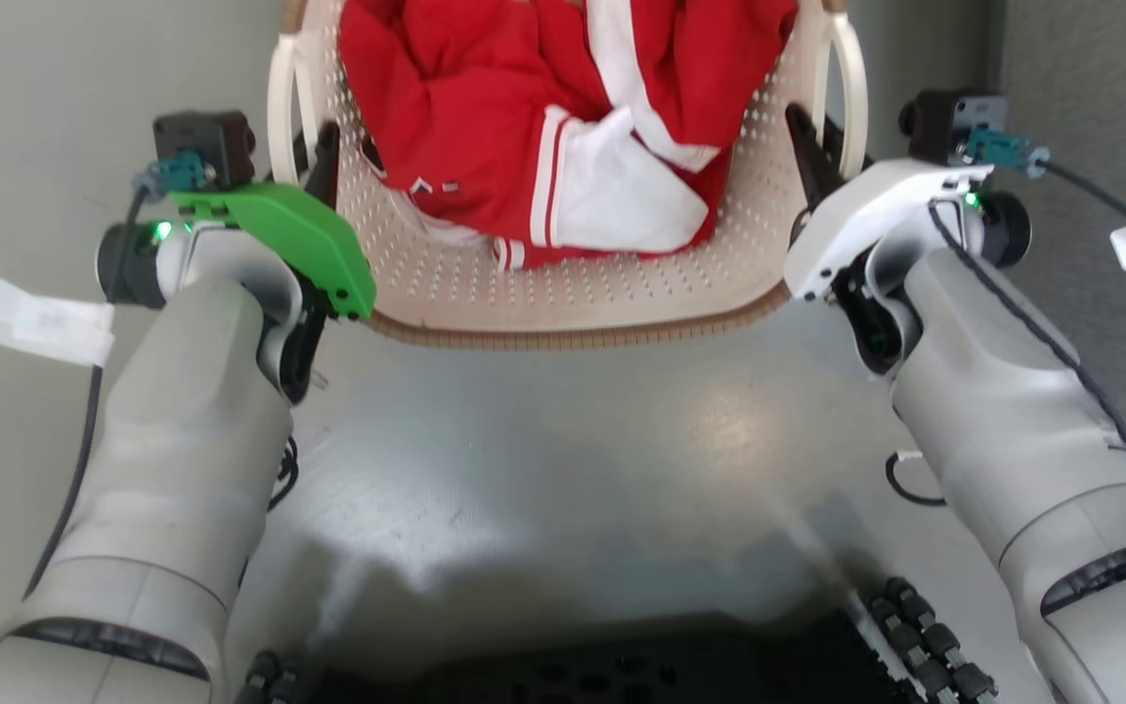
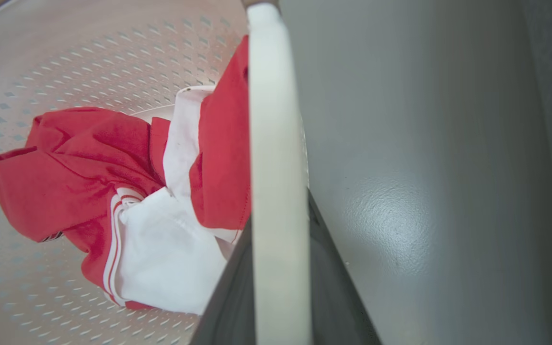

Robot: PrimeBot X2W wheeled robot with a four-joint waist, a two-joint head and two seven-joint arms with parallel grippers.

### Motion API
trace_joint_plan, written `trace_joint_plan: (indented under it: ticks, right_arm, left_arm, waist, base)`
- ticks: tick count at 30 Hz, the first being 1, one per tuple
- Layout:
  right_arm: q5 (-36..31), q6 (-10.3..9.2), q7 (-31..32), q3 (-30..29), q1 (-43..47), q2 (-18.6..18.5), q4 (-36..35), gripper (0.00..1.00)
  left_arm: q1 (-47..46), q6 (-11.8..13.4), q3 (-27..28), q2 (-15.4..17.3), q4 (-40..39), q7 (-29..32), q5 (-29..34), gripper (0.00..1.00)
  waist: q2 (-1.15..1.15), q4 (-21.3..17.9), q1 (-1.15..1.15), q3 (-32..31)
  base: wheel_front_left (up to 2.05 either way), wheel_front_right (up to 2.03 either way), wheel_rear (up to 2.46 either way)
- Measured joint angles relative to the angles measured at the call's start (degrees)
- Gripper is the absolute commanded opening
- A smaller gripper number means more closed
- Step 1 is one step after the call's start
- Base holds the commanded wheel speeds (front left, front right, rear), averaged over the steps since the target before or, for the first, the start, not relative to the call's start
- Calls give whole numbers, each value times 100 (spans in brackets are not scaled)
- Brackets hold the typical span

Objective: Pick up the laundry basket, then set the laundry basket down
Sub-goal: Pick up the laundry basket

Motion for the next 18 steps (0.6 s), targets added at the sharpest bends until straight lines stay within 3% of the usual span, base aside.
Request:
trace_joint_plan:
  ticks: [10,18]
  right_arm:
    - [270,49,15,199,298,36,316,0]
    - [705,49,501,489,580,58,380,0]
  left_arm:
    - [346,-1,-204,-20,131,-10,-282,0]
    - [702,-1,-287,-41,349,172,-553,0]
  waist:
    - [0,-35,0,-703]
    - [0,-83,0,-1356]
  base:
    - [0,0,0]
    - [0,0,0]
